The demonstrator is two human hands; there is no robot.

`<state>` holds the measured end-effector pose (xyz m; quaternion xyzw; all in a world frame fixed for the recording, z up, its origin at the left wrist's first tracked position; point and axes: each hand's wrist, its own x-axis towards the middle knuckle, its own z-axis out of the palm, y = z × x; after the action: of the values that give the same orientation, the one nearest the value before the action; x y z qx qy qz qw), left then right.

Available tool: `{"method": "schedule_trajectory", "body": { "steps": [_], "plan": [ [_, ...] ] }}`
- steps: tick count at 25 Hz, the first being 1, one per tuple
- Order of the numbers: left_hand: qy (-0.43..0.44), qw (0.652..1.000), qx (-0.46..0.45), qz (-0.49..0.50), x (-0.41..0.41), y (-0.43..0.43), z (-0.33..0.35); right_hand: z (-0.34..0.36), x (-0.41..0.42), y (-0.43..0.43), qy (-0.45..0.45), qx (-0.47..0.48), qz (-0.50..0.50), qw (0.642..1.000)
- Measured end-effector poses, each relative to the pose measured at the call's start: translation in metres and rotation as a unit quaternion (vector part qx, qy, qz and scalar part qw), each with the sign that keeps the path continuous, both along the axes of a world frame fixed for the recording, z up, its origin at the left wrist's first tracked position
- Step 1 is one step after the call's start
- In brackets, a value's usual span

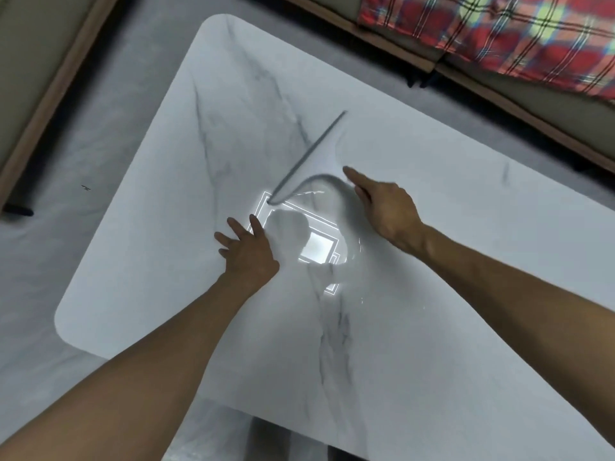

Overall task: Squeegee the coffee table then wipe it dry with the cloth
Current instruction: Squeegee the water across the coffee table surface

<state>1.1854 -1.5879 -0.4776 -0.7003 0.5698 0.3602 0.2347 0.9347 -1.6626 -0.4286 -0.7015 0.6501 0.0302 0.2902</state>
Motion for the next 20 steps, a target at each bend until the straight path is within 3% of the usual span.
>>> {"method": "schedule_trajectory", "body": {
  "steps": [3, 7, 10, 13, 16, 20],
  "plan": [
    [-0.011, 1.0, 0.004, 0.0, -0.003, -0.002, 0.004, 0.014, -0.065, 0.059, 0.045, 0.014, -0.001, 0.999],
    [-0.032, 0.999, -0.003, 0.009, -0.007, -0.002, 0.006, 0.048, -0.134, 0.119, 0.088, 0.056, -0.078, 0.991],
    [-0.023, 0.999, -0.042, 0.023, -0.012, 0.001, 0.011, 0.054, -0.139, 0.09, 0.023, 0.024, -0.142, 0.989],
    [-0.01, 0.988, -0.147, -0.048, -0.04, 0.007, 0.017, 0.036, -0.111, 0.012, -0.045, -0.027, -0.209, 0.977],
    [0.014, 0.988, -0.114, -0.104, -0.079, 0.006, 0.016, 0.014, -0.085, -0.045, -0.053, -0.041, -0.234, 0.97],
    [0.02, 0.991, -0.07, -0.113, -0.106, 0.001, 0.009, -0.002, -0.098, -0.013, 0.025, -0.033, -0.2, 0.979]
  ]
}}
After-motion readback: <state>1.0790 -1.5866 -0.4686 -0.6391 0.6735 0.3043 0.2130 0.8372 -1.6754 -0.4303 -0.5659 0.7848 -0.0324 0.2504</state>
